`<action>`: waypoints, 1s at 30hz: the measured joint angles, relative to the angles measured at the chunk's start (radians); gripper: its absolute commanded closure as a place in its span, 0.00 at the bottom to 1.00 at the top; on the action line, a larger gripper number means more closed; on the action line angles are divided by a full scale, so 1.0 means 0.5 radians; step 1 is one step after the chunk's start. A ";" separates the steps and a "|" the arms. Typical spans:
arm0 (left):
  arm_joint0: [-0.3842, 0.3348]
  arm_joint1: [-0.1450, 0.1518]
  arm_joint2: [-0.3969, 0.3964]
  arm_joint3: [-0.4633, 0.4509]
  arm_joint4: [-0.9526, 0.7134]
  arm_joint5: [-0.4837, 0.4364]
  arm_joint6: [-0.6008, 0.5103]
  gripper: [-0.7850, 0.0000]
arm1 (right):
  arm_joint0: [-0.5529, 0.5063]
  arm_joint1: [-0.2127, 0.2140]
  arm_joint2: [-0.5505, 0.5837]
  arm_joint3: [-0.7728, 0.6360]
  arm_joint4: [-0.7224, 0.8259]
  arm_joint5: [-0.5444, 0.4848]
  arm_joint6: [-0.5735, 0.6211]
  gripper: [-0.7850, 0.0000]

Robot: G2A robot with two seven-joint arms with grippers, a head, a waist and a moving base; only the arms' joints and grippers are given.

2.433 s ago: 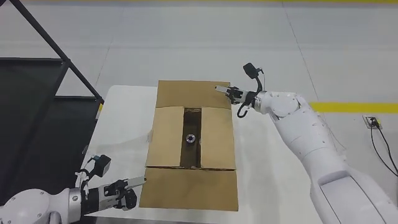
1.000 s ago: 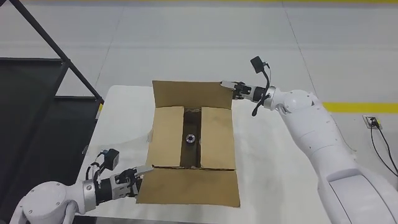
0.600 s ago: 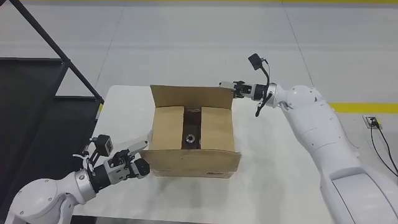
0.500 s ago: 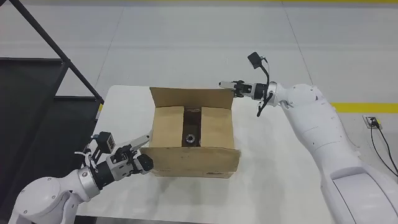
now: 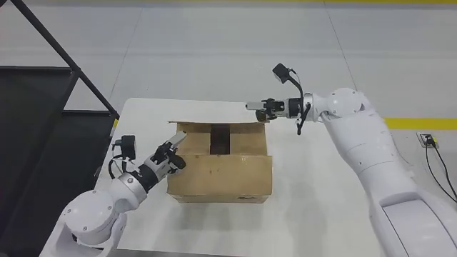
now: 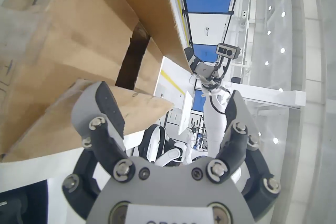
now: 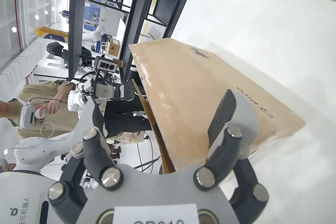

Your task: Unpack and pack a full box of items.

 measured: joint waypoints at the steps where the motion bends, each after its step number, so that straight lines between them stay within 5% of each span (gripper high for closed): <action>1: -0.026 -0.004 0.035 0.008 0.036 0.004 0.041 0.00 | -0.006 0.000 -0.005 -0.011 -0.005 0.025 0.004 0.00; 11: -0.152 -0.030 0.246 0.101 0.277 -0.008 0.242 0.00 | -0.074 0.003 -0.006 -0.040 0.089 0.366 0.176 0.00; 30: -0.314 -0.081 0.464 0.274 0.481 -0.030 0.354 0.00 | -0.265 0.043 0.026 -0.264 0.206 0.629 0.260 0.00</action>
